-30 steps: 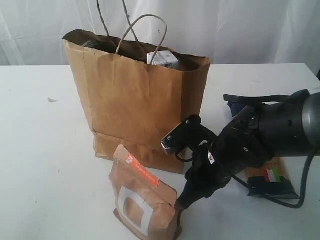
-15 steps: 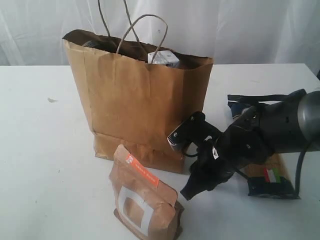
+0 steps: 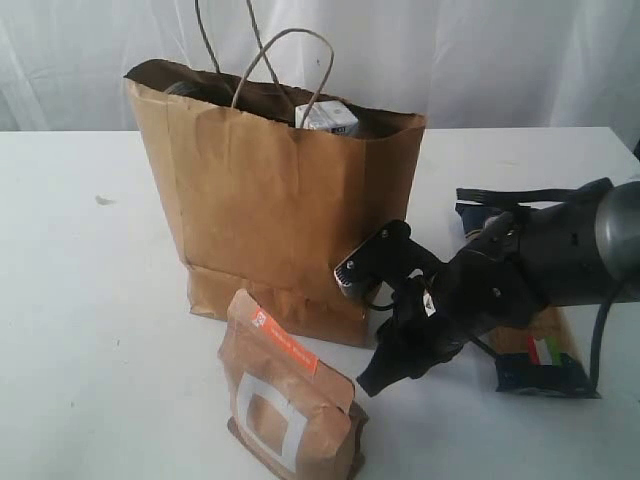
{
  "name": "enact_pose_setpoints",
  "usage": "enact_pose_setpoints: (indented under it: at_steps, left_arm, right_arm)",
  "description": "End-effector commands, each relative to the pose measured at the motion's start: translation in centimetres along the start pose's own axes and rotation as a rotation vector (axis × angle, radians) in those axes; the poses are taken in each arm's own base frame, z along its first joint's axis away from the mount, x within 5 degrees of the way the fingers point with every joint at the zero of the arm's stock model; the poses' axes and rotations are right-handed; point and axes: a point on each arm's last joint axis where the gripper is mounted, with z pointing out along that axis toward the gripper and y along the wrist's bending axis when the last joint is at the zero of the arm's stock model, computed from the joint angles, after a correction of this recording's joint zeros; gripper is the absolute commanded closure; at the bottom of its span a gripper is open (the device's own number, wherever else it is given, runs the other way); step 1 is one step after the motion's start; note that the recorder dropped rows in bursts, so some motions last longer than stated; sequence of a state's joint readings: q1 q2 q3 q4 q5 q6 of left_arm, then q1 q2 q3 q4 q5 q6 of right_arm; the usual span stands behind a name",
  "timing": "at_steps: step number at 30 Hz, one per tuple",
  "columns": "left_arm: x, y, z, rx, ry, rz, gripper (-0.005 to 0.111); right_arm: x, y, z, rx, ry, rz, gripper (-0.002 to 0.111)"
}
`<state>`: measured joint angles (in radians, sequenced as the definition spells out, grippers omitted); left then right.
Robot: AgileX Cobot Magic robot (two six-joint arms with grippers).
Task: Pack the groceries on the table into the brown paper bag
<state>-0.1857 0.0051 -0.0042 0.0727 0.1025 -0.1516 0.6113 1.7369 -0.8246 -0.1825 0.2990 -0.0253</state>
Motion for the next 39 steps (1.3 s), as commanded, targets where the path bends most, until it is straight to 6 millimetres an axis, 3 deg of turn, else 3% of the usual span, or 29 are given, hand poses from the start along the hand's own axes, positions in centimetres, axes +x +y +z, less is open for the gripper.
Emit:
enact_pose_setpoints:
  at_steps: [1, 8, 20, 27, 32, 39]
  left_arm:
    - [0.1, 0.0, 0.0, -0.002, -0.006, -0.001, 0.107]
    - [0.1, 0.0, 0.0, -0.002, -0.006, -0.001, 0.107]
    - [0.1, 0.0, 0.0, -0.002, -0.006, -0.001, 0.107]
    - [0.1, 0.0, 0.0, -0.002, -0.006, -0.001, 0.107]
    - [0.1, 0.0, 0.0, -0.002, -0.006, -0.001, 0.107]
    - [0.1, 0.0, 0.0, -0.002, -0.006, -0.001, 0.107]
  right_arm:
    - [-0.1, 0.0, 0.2, -0.001, -0.014, 0.009, 0.069]
    - [0.4, 0.2, 1.6, -0.011, 0.029, 0.007, 0.069]
    - [1.1, 0.4, 2.3, -0.025, 0.098, 0.032, 0.070]
    - [1.8, 0.6, 2.6, -0.043, 0.165, 0.077, 0.092]
    - [1.4, 0.5, 1.8, -0.040, 0.137, 0.090, 0.107]
    - [0.6, 0.1, -2.2, -0.031, 0.077, 0.110, 0.108]
